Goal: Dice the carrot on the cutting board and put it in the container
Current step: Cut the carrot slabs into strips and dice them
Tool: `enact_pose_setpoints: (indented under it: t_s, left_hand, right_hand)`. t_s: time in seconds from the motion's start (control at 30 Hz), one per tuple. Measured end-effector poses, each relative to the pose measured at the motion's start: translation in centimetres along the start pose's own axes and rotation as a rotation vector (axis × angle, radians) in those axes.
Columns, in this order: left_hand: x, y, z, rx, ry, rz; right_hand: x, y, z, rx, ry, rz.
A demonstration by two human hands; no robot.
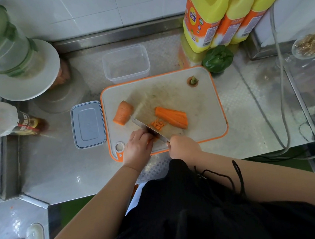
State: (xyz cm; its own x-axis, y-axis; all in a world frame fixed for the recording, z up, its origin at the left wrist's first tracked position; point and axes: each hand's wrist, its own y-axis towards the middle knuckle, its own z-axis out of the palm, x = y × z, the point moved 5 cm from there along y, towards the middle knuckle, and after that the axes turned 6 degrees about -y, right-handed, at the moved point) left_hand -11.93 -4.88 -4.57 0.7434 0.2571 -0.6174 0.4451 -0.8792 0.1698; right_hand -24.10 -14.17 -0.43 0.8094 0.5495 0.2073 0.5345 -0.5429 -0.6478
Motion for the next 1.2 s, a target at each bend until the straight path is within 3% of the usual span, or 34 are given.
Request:
enact_pose_setpoints:
  t_s: [0.17,0.6,0.8,1.0,1.2]
  left_hand:
    - [-0.2,-0.4,-0.1,-0.007,0.033,-0.006]
    - [-0.4,-0.8,-1.3,0.014,0.070,-0.019]
    - [-0.2,-0.5,-1.1,0.025,-0.022,-0.054]
    - [-0.2,-0.3,-0.8,-0.005,-0.039,-0.062]
    - [-0.2,-0.5,-0.8,-0.009,-0.054,-0.070]
  right_hand:
    - [-0.7,0.1,-1.4,0.047,0.040,-0.079]
    - [0.4,-0.5,-1.4,-0.021,-0.038,-0.177]
    - [0.8,-0.3,-0.5,0.022,-0.102,-0.117]
    - [1.8,0.3,0.3,-0.054,-0.156,0.103]
    - [1.9,0.7,0.1,-0.009,-0.088,0.006]
